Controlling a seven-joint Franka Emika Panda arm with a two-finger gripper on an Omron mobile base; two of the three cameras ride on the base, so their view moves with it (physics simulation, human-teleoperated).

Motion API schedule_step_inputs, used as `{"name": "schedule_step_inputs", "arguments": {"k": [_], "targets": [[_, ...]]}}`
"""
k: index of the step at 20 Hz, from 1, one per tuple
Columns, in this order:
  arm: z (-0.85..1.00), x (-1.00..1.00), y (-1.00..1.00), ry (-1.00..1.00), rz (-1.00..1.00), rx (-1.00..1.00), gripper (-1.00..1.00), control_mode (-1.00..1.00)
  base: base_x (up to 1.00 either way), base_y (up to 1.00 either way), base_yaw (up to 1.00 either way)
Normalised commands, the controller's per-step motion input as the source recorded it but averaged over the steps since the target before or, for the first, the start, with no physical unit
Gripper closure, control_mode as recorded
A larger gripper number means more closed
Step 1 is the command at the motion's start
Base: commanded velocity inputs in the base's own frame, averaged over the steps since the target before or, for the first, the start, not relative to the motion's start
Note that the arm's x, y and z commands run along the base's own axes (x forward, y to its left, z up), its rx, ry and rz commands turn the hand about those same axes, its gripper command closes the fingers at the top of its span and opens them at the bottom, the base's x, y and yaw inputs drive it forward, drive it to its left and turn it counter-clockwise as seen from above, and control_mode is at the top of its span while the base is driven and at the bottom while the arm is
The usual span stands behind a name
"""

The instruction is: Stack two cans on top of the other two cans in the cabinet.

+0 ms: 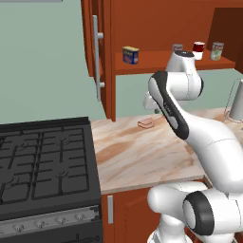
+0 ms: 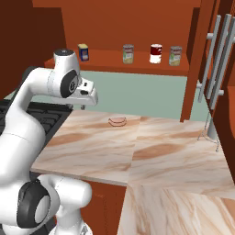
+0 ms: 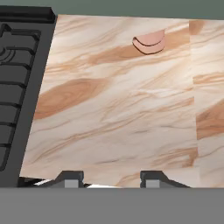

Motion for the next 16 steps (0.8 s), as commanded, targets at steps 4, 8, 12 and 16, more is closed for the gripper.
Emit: {"name": "schedule_step_inputs", "arguments": {"k": [4, 8, 12, 16], "targets": [[0.0, -0.12, 0.0, -0.06, 0.0, 0.0, -1.0, -1.0, 0.0, 0.0, 0.0], [0.02, -0.22, -0.01, -0.39, 0.0, 0.0, -1.0, -1.0, 0.0, 0.0, 0.0], [0.22, -0.1, 0.0, -0.5, 0.0, 0.0, -1.0, -1.0, 0.0, 0.0, 0.0], [0.35, -0.05, -0.05, -0.36, -0.06, 0.01, -1.0, -1.0, 0.0, 0.0, 0.0]]}}
